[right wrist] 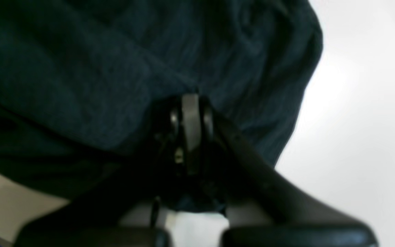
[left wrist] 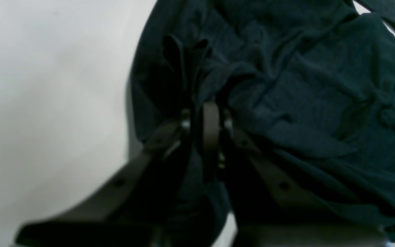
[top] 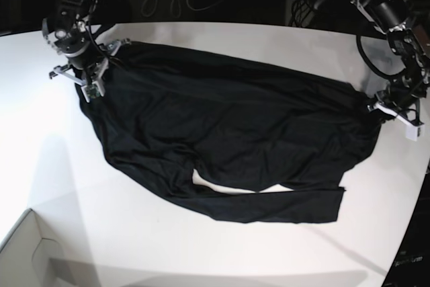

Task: Layout the t-shirt on the table in an organized manner, then fold the t-shirt properly
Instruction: 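Hold the collar edge with both grippers, keeping the shirt spread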

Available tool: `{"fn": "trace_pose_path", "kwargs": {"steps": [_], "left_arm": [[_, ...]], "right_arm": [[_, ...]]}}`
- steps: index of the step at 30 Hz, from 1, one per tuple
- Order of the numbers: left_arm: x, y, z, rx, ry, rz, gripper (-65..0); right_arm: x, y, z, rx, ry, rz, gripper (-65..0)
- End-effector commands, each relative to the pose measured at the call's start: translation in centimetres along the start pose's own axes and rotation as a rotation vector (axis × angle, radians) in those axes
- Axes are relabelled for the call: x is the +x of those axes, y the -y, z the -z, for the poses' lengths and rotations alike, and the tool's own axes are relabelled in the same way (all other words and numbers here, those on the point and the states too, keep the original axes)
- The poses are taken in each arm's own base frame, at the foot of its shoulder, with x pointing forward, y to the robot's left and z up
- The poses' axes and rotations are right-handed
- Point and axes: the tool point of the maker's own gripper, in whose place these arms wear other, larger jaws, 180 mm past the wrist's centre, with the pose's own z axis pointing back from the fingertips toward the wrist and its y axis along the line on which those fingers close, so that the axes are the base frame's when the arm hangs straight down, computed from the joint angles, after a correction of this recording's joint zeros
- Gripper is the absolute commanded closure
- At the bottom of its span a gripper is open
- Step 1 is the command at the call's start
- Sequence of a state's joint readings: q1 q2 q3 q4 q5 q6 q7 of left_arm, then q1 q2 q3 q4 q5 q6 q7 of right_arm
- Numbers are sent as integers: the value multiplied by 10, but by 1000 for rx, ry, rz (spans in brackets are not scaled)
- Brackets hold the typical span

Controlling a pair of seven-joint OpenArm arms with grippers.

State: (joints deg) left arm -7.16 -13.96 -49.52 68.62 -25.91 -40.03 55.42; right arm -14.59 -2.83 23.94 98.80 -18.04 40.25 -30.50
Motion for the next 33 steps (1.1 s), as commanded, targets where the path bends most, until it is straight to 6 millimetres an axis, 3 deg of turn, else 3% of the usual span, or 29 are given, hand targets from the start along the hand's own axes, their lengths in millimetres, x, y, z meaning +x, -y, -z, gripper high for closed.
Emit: {"fn": "trace_pose_path", "kwargs": {"steps": [1,4,11,15,17,20,26,29,33], "left_arm": [[22,-1,-5,1,59,18,0],[22,-3,-6,5,60,16,0],[20,-5,-7,9,55,15,0],[20,-5,-7,9,55,15,-1],[21,-5,-7,10,56,16,-9],[22,-8,-10,18,56,23,-108],[26,-14,-14,31,58,32,-427],[24,-15,-13,32,52,29,-478],[23,-14,-11,30,56,24,-482]], "right_arm": [[12,7,-5,-21,45,-6,0],[17,12,-11,-39,59,-21,-37],[35,28,-34,-107,113,-66,-259],[38,16,-43,-103,128,-40,-367],[40,9,-44,-94,137,-23,-390],[36,-1,-44,-75,129,0,-391],[32,-5,-44,-65,121,3,-392],[31,-5,-44,-66,119,4,-395],[25,-14,-45,-43,106,1,-395]]}}
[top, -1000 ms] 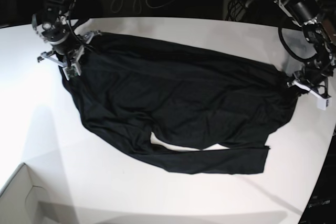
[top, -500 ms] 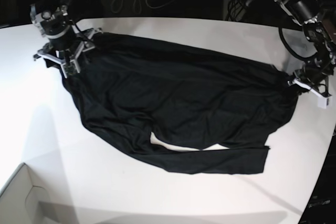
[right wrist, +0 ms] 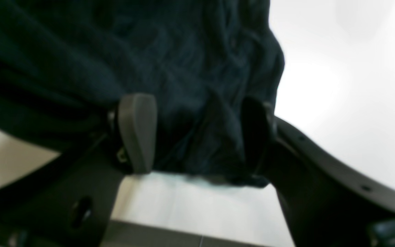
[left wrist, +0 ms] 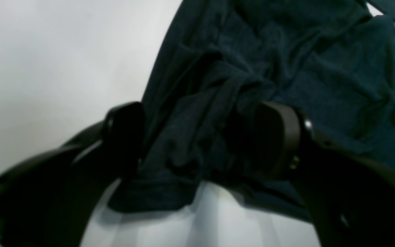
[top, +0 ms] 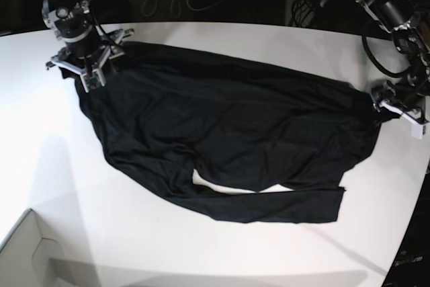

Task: Layout the t-shirt on the table in an organized manner, then fold the t-shirt properly
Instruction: 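Hold the collar edge with both grippers, keeping the shirt spread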

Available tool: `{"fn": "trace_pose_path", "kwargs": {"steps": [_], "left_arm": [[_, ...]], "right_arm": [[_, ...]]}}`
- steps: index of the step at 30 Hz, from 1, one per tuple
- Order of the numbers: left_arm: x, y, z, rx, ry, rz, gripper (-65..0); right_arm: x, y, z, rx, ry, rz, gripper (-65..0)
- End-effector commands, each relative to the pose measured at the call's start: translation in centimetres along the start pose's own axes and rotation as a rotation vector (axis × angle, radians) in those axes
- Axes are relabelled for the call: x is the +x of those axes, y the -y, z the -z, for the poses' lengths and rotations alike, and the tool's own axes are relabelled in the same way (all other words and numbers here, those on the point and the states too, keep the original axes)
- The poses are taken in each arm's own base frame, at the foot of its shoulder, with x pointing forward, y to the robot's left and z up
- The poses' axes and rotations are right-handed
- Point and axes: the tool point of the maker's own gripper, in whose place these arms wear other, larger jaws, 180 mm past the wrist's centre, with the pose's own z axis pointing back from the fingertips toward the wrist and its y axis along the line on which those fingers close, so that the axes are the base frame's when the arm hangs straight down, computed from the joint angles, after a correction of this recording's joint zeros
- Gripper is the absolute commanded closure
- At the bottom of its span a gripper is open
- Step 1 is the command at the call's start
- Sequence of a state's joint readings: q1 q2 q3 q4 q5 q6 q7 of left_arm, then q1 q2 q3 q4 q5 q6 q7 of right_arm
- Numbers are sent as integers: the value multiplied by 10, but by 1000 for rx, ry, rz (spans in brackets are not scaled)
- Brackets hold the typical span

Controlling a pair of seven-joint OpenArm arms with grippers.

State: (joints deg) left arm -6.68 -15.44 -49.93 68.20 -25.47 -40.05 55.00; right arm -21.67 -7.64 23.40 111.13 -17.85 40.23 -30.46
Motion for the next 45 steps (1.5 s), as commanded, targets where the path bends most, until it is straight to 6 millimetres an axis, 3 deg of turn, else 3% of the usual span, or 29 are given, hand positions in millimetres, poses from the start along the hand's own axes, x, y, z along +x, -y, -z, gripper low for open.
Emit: {"fn": "trace_pose_path", "kwargs": {"steps": [1,9,11,13,18,19,23,28,34,38,45], "left_arm": [[20,0,-3,-3,55,13,-482],[-8,-5,17,-34,38,-101,-480],[-13,1,23,-50,17,-90,-456],[-16,4,25,-57,1,-76,-378],[-16,5,25,-59,-2,-70,-21],[-16,5,24,-57,-2,-66,0],[-14,2,18,-47,3,-47,0],[-9,-7,-12,13,50,31,-1],[-13,-18,-39,78,25,48,-1],[-18,-27,-46,103,-1,28,-1],[-31,-30,-51,108,-26,17,-1]], "right_arm": [[11,-3,-3,5,43,0,-395],[13,-13,-2,31,46,-10,-395],[13,-13,-2,31,46,-10,-395],[12,-13,-3,31,45,-11,-395],[9,-14,-3,34,36,-11,-396],[6,-15,-3,39,30,-11,-396],[-7,-27,4,77,-4,1,-394],[-33,-39,15,125,-69,29,-393],[-50,-30,10,112,-105,9,-392],[-54,-18,0,78,-113,-2,-392],[-37,-7,-18,30,-70,-40,-392]]}}
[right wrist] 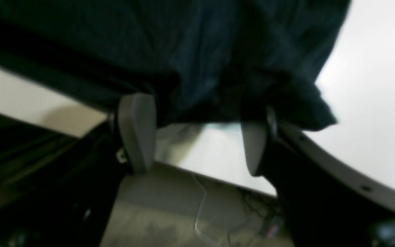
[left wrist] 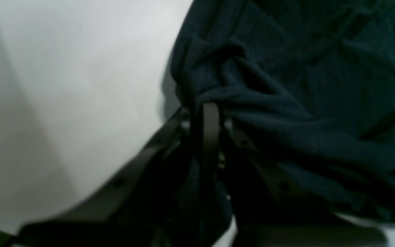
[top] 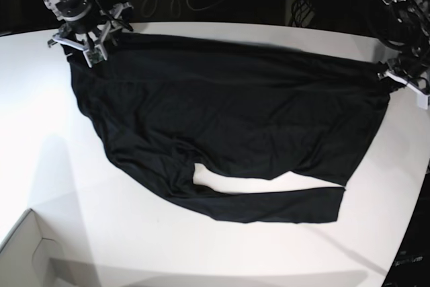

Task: Layout the t-shirt on the table in an organized manner, then fold the t-shirt properly
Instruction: 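Hold the collar edge with both grippers, keeping the shirt spread, then release the edge and move the left gripper along the shirt side to grasp it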

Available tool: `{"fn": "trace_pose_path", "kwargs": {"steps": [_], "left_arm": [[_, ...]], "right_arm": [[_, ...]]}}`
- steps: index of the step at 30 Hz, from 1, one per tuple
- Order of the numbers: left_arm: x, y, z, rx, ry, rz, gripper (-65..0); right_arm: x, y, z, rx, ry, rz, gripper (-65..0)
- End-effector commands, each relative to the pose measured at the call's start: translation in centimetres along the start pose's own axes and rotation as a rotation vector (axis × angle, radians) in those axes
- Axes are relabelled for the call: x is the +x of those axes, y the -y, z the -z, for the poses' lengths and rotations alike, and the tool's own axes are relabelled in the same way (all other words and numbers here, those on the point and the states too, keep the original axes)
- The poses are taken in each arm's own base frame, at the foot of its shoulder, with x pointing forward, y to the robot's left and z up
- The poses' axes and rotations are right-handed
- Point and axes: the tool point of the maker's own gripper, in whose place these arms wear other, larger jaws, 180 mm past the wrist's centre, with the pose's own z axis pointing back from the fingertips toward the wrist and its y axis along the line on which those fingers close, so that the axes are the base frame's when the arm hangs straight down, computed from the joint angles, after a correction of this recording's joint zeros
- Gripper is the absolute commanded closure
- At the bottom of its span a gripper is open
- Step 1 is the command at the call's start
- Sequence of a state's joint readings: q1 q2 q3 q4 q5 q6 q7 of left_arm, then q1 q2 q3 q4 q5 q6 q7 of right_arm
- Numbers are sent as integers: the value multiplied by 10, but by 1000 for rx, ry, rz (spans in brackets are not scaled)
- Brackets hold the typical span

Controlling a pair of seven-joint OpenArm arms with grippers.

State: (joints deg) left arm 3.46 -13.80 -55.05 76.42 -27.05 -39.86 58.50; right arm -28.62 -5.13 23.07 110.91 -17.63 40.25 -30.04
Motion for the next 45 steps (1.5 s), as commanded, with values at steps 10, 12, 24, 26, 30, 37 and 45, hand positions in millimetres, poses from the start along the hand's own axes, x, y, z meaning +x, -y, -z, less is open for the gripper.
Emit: {"fn": "trace_pose_path", "kwargs": {"steps": [10,12,24,26,30,37,45], "left_arm": [[6,1,-11,-48,62,-29,-5],[7,1,-12,-47,60,-25,-7],[34,-15,-26,-11,135,-24,-352],[56,-15,-33,-1,201,-20,-353],[103,-2,-39,-14,319,12,-354],[168,47,22,-65,297,93,-356],[167,119,110,-185,229,245,-356]], "right_arm": [[26,9,-3,-31,76,-2,-392],[28,7,-3,-29,82,7,-392],[45,17,-1,-53,124,4,-394],[46,18,0,-54,127,4,-394],[57,22,1,-65,152,5,-394],[87,36,4,-99,218,5,-395],[100,43,4,-114,248,4,-395]]}}
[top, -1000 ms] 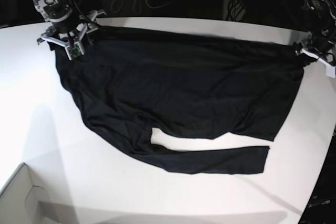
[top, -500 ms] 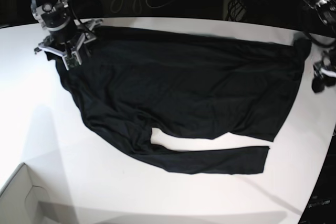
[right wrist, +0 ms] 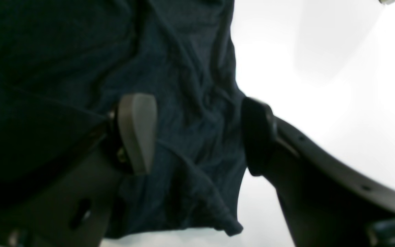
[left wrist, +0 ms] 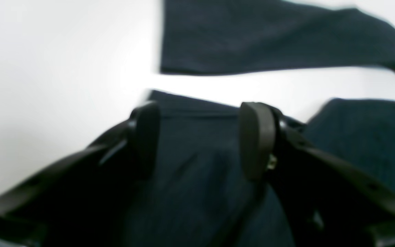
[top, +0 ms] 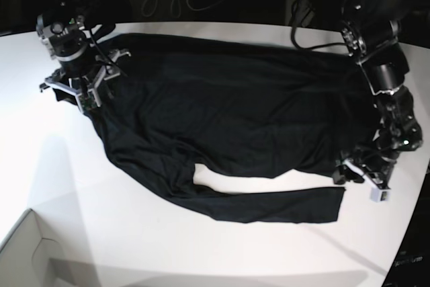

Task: Layout the t-shirt on the table in an organized manner, then fold the t-shirt properly
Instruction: 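Release the edge and move the left gripper along the shirt side to grasp it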

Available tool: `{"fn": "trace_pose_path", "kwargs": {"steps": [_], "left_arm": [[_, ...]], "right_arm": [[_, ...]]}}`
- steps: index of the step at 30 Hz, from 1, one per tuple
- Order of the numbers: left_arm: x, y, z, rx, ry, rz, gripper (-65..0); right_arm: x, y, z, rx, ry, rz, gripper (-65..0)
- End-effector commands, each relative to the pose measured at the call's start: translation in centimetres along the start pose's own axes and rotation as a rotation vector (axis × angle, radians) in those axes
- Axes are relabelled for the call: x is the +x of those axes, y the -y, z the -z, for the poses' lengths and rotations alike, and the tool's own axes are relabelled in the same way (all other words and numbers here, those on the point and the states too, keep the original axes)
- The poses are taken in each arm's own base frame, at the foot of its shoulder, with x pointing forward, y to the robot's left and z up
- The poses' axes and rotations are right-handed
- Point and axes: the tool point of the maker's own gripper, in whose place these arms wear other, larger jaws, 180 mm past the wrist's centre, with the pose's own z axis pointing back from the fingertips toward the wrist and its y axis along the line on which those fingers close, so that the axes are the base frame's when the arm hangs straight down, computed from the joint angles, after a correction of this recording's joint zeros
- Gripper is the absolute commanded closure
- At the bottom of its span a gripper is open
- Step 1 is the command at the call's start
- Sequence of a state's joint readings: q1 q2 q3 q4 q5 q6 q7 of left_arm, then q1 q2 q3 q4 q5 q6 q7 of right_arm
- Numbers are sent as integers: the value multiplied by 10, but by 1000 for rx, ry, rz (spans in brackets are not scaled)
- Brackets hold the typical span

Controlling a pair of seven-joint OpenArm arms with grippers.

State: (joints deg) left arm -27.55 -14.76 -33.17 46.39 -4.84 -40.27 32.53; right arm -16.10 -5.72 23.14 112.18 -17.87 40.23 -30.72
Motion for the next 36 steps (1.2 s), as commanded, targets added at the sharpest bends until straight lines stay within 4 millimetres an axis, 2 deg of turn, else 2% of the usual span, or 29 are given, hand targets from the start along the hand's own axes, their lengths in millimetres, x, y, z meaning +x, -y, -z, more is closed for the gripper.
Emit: {"fn": "trace_pose_path", "kwargs": {"steps": [1,5,9,12,15,19,26,30,36], "left_arm": [[29,-10,-3,18,65,4,-356],[20,-13,7,8,87,-41,-356],[31,-11,9,1,159,-53,-357],[32,-20,9,48,170,-71,-357],[29,-17,14,67,142,-40,-357],[26,-35,12,157,107,-7,-357],[27,-33,18,199,99,73,-358],[-4,-34,26,194,29,58,-358],[-16,-42,28,203,52,17,-358]], "right_arm": [[12,4,-3,-13,46,1,-395],[12,4,-3,-13,46,1,-395],[11,4,-3,-13,44,1,-395],[11,4,-3,-14,44,-2,-395],[10,6,-3,-15,40,-10,-395],[9,6,-3,-15,37,-12,-395],[9,6,-3,-14,38,-11,-395],[8,6,-3,-14,36,-11,-395],[7,5,-3,-11,33,-10,-395]]}}
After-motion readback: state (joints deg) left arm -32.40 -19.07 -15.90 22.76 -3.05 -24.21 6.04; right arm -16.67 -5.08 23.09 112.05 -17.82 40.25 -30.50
